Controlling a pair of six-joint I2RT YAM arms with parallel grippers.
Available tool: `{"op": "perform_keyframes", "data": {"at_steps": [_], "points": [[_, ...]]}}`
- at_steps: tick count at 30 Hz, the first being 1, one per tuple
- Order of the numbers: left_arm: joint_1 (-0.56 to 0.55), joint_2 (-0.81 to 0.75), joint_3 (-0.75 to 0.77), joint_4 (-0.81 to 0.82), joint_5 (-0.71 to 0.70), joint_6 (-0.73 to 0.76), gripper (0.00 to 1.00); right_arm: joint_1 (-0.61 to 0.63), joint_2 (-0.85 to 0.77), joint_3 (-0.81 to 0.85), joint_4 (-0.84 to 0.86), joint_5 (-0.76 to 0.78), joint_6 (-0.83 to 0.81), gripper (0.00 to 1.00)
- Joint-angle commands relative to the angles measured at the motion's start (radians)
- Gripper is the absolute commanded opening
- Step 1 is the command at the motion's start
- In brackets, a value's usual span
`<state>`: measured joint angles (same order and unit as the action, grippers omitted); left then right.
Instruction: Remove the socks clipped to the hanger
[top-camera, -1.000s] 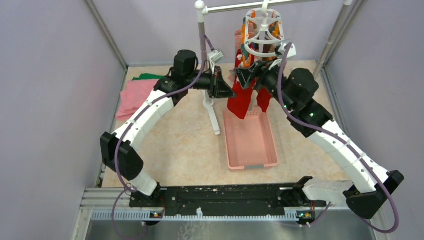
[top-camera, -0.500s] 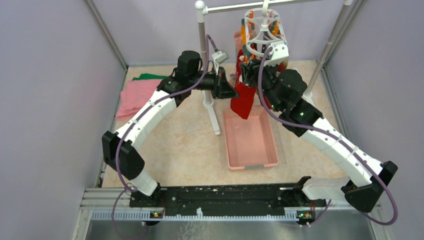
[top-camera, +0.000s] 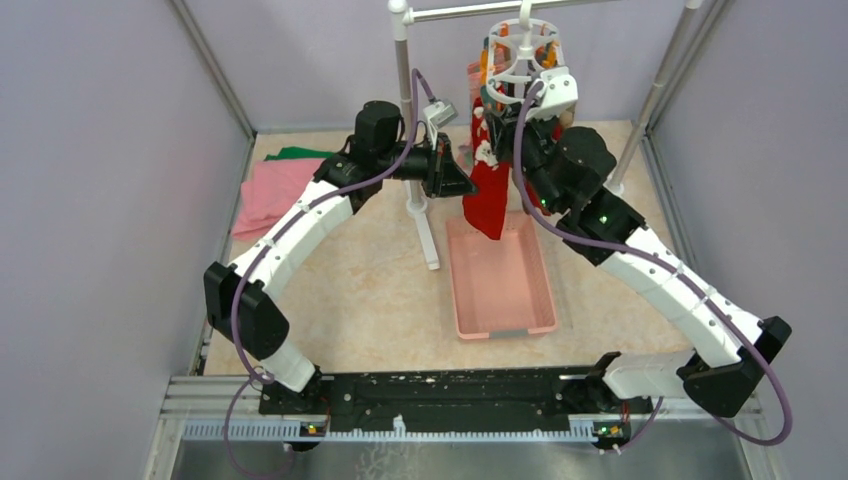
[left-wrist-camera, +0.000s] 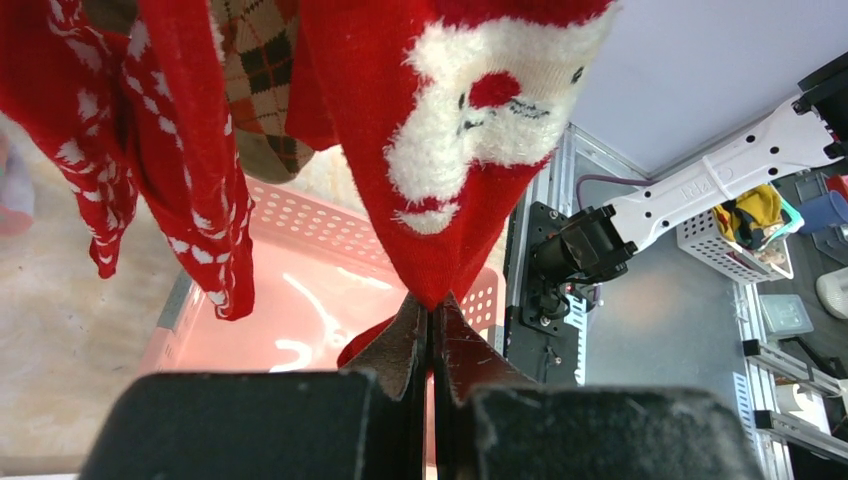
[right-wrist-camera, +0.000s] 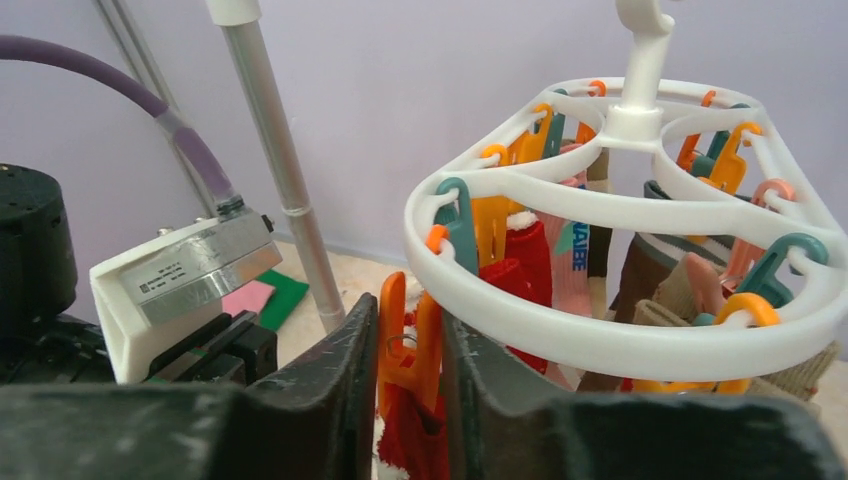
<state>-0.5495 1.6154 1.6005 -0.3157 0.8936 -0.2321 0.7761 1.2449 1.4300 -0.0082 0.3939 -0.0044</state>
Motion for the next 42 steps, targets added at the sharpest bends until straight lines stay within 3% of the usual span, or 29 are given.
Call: {"op": "perform_keyframes", "data": {"at_steps": [1,6,19,20,22,24,25,27,29,31,34,39,42], "points": [[-0.005,0.007,0.029,0.003,-0.015,0.024,0.00,0.004,0.011,0.060,0.024,-0.003,-0.005,0.18],[-0.005,0.017,0.026,0.000,-0.030,0.044,0.00,-0.001,0.002,0.054,0.011,-0.018,0.041,0.00],[-0.029,0.018,-0.050,0.024,-0.042,0.053,0.00,-0.051,-0.040,0.006,-0.022,-0.120,0.149,0.00],[-0.036,0.019,-0.067,0.024,-0.044,0.060,0.00,-0.053,-0.044,0.007,-0.038,-0.121,0.152,0.09],[-0.047,0.018,-0.107,0.025,-0.056,0.072,0.00,-0.058,-0.063,-0.013,-0.057,-0.122,0.161,0.36],[-0.056,0.022,-0.145,0.027,-0.066,0.087,0.00,-0.065,-0.098,-0.036,-0.079,-0.127,0.179,0.55],[-0.058,0.025,-0.156,0.026,-0.069,0.094,0.07,-0.067,-0.113,-0.047,-0.096,-0.131,0.187,0.60],[-0.060,0.026,-0.166,0.025,-0.069,0.103,0.44,-0.069,-0.153,-0.078,-0.134,-0.128,0.200,0.68],[-0.060,0.020,-0.167,0.024,-0.079,0.104,0.70,-0.072,-0.204,-0.120,-0.174,-0.113,0.217,0.72],[-0.060,0.012,-0.164,0.024,-0.092,0.103,0.87,-0.081,-0.260,-0.163,-0.215,-0.090,0.232,0.74],[-0.060,0.011,-0.145,0.014,-0.088,0.103,0.98,-0.108,-0.345,-0.213,-0.279,-0.054,0.244,0.73],[-0.060,0.008,-0.129,0.004,-0.060,0.101,0.99,-0.197,-0.430,-0.263,-0.331,0.026,0.207,0.71],[-0.059,0.002,-0.121,-0.009,-0.036,0.108,0.99,-0.299,-0.428,-0.295,-0.281,-0.002,0.190,0.70]]}}
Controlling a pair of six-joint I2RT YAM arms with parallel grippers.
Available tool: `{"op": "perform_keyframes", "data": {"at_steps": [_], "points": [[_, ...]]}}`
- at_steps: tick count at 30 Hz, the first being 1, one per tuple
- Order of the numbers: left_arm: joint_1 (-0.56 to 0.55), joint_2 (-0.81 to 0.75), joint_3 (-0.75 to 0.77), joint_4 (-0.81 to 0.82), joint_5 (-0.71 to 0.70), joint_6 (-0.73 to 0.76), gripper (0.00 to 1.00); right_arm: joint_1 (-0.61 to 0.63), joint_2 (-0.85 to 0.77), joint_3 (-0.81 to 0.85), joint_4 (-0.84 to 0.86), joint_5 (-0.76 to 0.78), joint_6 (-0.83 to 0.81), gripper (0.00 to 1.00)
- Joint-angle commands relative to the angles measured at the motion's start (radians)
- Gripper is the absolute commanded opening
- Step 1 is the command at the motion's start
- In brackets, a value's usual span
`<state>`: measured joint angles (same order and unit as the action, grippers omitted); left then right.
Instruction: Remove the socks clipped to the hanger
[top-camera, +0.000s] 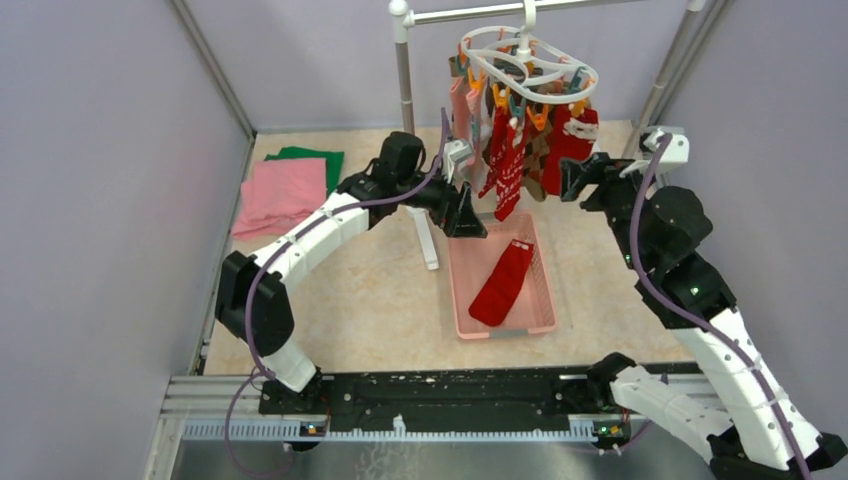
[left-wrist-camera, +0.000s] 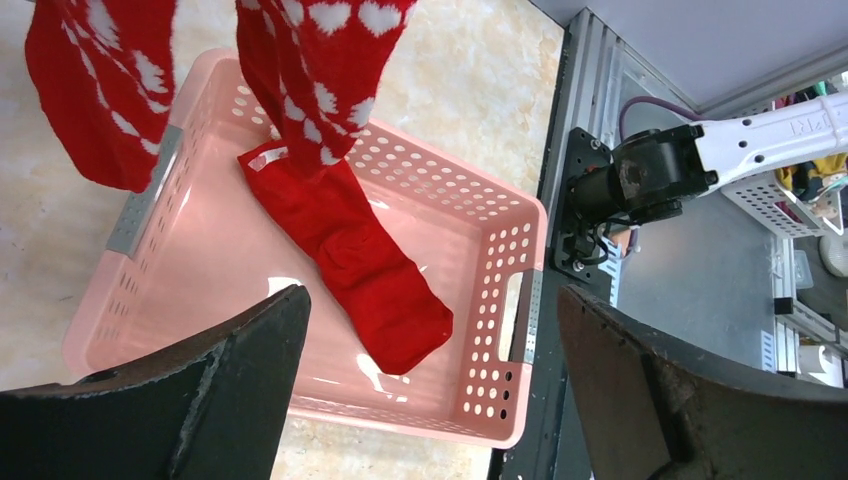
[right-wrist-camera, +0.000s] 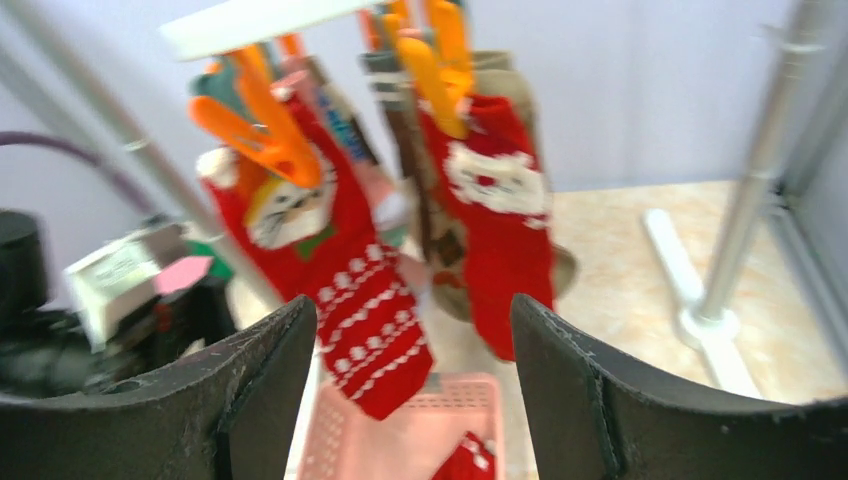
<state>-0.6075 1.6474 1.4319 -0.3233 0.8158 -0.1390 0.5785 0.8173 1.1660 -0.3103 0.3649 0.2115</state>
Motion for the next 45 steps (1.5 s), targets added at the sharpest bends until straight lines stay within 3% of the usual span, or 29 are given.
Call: {"op": "perform_keyframes", "data": {"at_steps": [1,11,13,16,19,20,33,39,42,43,45], "points": [[-0.001,-0.034,0.048,-0.006,0.047,0.017,0.99,-0.143,0.007,-0.046,0.047,-0.006,-0.025,0.70],[0.002,-0.063,0.068,-0.057,0.088,0.044,0.99,-0.449,0.191,-0.122,0.451,-0.398,-0.110,0.67],[0.004,-0.065,0.075,-0.067,0.096,0.048,0.99,-0.508,0.259,-0.100,0.503,-0.503,-0.112,0.62],[0.006,-0.074,0.078,-0.074,0.101,0.053,0.99,-0.550,0.326,-0.063,0.546,-0.659,-0.068,0.39],[0.009,-0.085,0.076,-0.085,0.100,0.062,0.99,-0.552,0.320,-0.077,0.611,-0.724,-0.048,0.02],[0.009,-0.086,0.075,-0.087,0.099,0.065,0.99,-0.552,0.318,-0.082,0.623,-0.741,-0.038,0.00],[0.022,-0.099,0.098,-0.112,0.095,0.075,0.99,-0.539,0.261,-0.185,0.657,-0.844,0.110,0.00],[0.030,-0.098,0.126,-0.142,0.111,0.094,0.99,-0.353,0.252,-0.193,0.558,-0.782,0.039,0.00],[0.036,-0.100,0.131,-0.149,0.114,0.094,0.99,-0.325,0.196,-0.227,0.544,-0.756,0.073,0.00],[0.037,-0.100,0.130,-0.151,0.117,0.095,0.99,-0.325,0.158,-0.249,0.542,-0.723,0.079,0.05],[0.040,-0.101,0.132,-0.155,0.124,0.094,0.99,-0.325,0.087,-0.268,0.503,-0.626,0.073,0.23]]}}
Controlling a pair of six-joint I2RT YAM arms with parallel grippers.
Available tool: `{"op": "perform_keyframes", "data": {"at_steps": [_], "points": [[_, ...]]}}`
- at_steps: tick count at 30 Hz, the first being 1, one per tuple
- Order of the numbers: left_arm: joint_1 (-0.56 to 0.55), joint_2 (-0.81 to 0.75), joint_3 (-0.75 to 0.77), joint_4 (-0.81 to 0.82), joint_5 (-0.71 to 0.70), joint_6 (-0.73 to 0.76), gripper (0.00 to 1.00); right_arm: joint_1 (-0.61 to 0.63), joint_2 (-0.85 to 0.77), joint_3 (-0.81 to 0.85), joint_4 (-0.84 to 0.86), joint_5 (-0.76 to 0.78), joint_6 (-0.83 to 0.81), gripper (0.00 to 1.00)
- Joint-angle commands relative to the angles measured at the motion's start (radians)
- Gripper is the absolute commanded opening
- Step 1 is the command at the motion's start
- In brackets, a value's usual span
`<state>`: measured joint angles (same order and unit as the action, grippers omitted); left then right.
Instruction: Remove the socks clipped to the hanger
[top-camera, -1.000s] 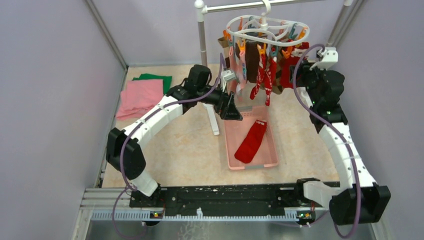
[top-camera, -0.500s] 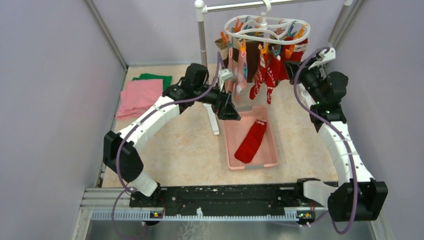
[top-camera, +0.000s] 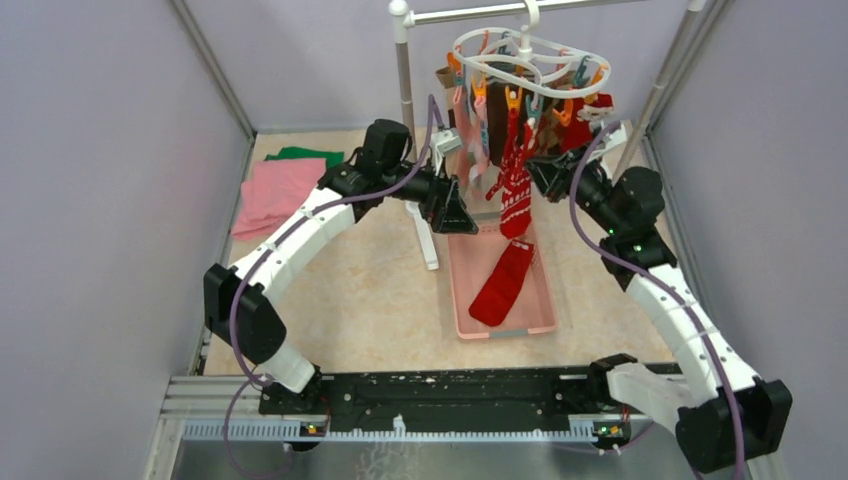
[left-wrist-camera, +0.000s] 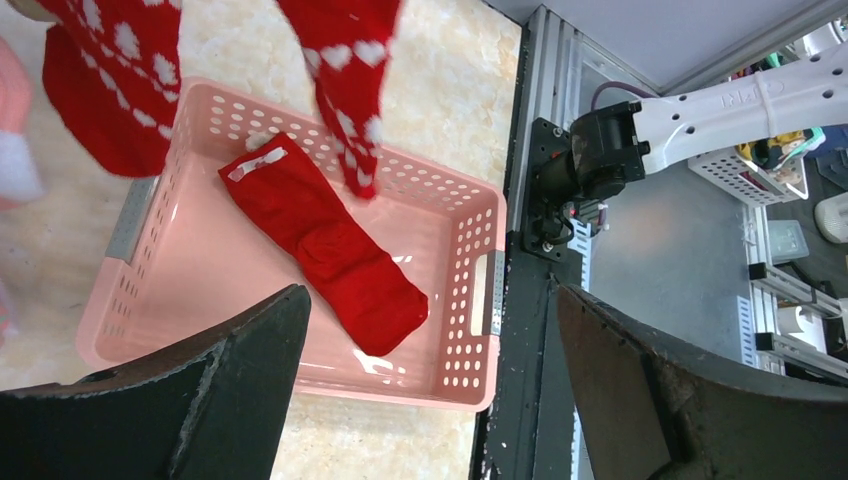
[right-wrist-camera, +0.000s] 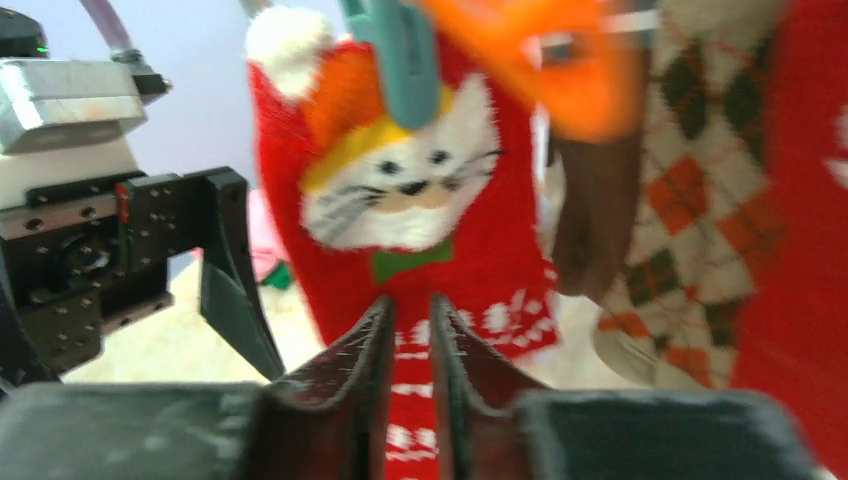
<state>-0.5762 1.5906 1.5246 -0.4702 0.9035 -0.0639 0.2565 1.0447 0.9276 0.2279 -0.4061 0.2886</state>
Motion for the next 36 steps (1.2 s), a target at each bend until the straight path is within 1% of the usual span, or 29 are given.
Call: {"op": "perform_keyframes", "data": {"at_steps": [1,2,3,5,7,9,11,13,16,18,20,21,24,25,30,36], "points": [[0.010,-0.044,0.041,-0.011,0.041,0.019,0.99,-0.006,-0.169,-0.029,-0.068,0.202,-0.025,0.28],[0.011,-0.044,0.043,-0.014,0.045,0.020,0.99,-0.015,-0.187,-0.022,-0.114,0.250,-0.039,0.33],[0.012,-0.043,0.046,-0.016,0.049,0.020,0.99,-0.029,-0.198,-0.012,-0.146,0.289,-0.042,0.42],[0.011,-0.044,0.053,-0.022,0.052,0.022,0.99,-0.084,-0.207,0.000,-0.194,0.343,-0.023,0.55],[0.013,-0.048,0.055,-0.027,0.051,0.024,0.99,-0.135,-0.220,-0.009,-0.202,0.353,-0.012,0.63],[0.012,-0.051,0.052,-0.031,0.054,0.025,0.99,-0.141,-0.227,-0.034,-0.185,0.379,-0.033,0.73],[0.014,-0.055,0.051,-0.037,0.056,0.028,0.99,-0.141,-0.209,-0.041,-0.178,0.380,-0.050,0.79],[0.014,-0.058,0.051,-0.043,0.059,0.029,0.99,-0.141,-0.185,-0.042,-0.159,0.374,-0.054,0.81],[0.015,-0.061,0.059,-0.053,0.060,0.030,0.99,-0.141,-0.141,-0.045,-0.080,0.301,-0.046,0.74],[0.014,-0.063,0.067,-0.062,0.060,0.034,0.99,-0.141,-0.103,-0.024,-0.059,0.241,-0.030,0.65],[0.014,-0.065,0.074,-0.070,0.058,0.036,0.99,-0.141,-0.077,-0.012,-0.031,0.193,-0.006,0.49],[0.014,-0.067,0.075,-0.072,0.057,0.037,0.99,-0.141,-0.069,-0.012,-0.014,0.167,0.008,0.40],[0.015,-0.068,0.078,-0.081,0.053,0.045,0.99,-0.139,-0.060,-0.013,0.014,0.116,0.043,0.02],[0.015,-0.068,0.080,-0.083,0.050,0.048,0.99,-0.136,-0.062,-0.014,0.018,0.104,0.052,0.00],[0.015,-0.063,0.086,-0.071,0.050,0.038,0.99,-0.100,-0.094,-0.021,0.017,0.036,0.095,0.00],[0.015,-0.048,0.095,-0.021,0.069,-0.021,0.99,0.012,-0.137,-0.044,-0.012,-0.005,0.154,0.00]]}}
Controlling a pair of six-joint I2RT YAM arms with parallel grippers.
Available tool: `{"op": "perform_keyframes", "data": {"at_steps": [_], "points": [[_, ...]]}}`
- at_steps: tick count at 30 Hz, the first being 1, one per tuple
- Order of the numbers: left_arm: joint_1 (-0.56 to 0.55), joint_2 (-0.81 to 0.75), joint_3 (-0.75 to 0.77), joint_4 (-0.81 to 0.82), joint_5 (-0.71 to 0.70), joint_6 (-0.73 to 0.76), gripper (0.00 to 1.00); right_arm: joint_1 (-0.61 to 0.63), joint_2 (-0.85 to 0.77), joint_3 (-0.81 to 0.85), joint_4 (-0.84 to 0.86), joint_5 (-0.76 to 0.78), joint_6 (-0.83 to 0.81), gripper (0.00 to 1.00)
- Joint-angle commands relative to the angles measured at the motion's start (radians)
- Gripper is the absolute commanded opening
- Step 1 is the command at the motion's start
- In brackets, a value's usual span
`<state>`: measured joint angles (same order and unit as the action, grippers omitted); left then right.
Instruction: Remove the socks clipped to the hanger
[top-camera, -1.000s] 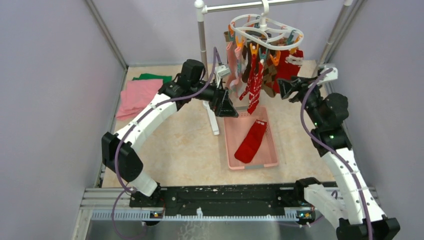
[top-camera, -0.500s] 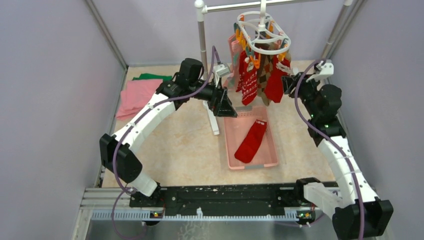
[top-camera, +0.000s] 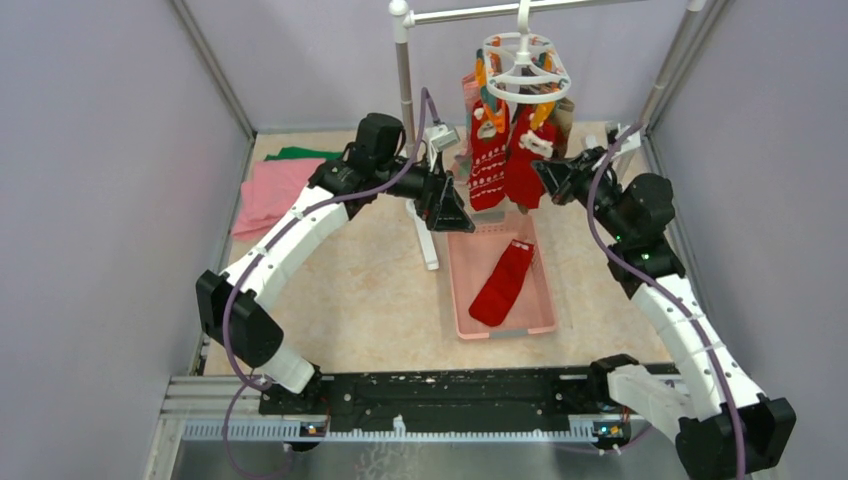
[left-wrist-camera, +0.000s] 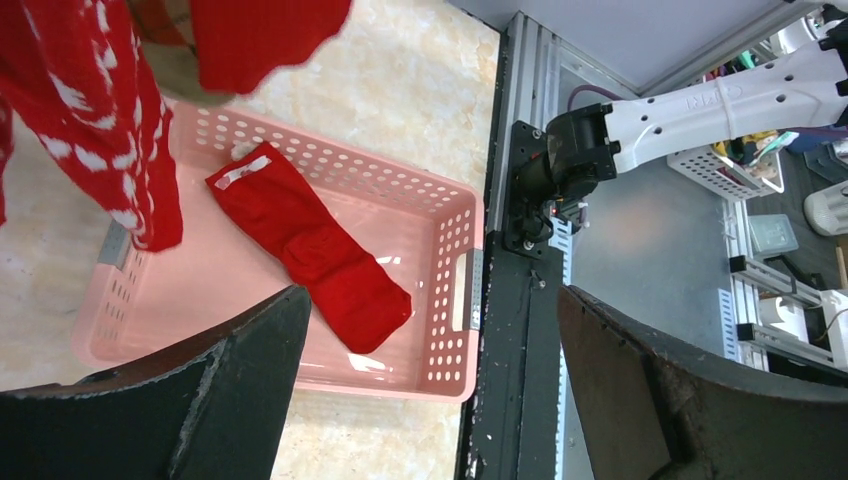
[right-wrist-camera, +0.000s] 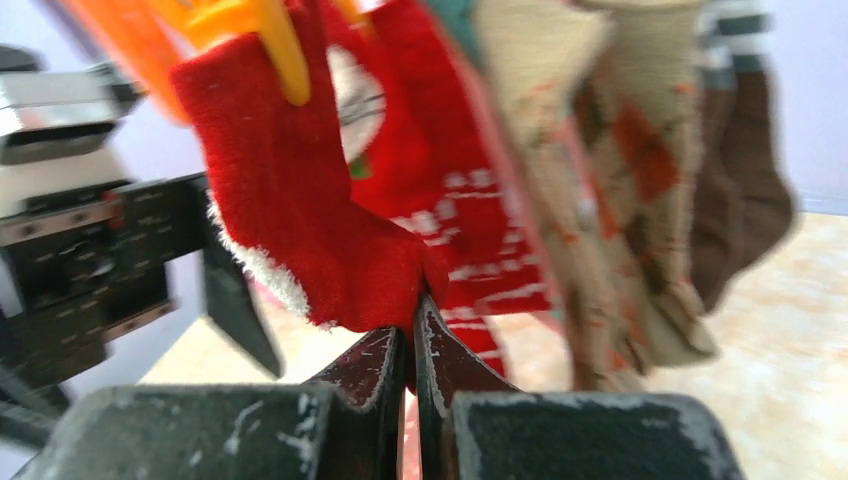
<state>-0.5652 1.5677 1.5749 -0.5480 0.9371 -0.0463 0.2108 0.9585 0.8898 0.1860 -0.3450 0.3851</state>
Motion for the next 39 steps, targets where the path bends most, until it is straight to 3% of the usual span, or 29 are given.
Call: {"op": "perform_keyframes", "data": {"at_steps": [1,15,29,31,34,39], "points": [[0.004,-0.021,0.045,0.067,0.039,-0.047,0.99,0.067,-0.058,-0.012,0.031,-0.079,0.074,0.00],[0.004,0.088,0.166,0.171,0.081,-0.125,0.99,0.097,-0.034,0.008,0.093,-0.361,0.254,0.00],[0.002,0.092,0.130,0.182,0.084,-0.118,0.95,0.107,-0.021,0.018,0.152,-0.427,0.322,0.00],[0.003,0.091,0.124,0.208,0.121,-0.150,0.89,0.107,-0.012,0.014,0.165,-0.427,0.331,0.00],[0.003,0.090,0.115,0.249,0.176,-0.195,0.71,0.107,-0.002,0.013,0.160,-0.408,0.327,0.02],[0.004,0.078,0.092,0.275,0.168,-0.215,0.20,0.111,-0.002,0.067,0.057,-0.274,0.248,0.38]]}}
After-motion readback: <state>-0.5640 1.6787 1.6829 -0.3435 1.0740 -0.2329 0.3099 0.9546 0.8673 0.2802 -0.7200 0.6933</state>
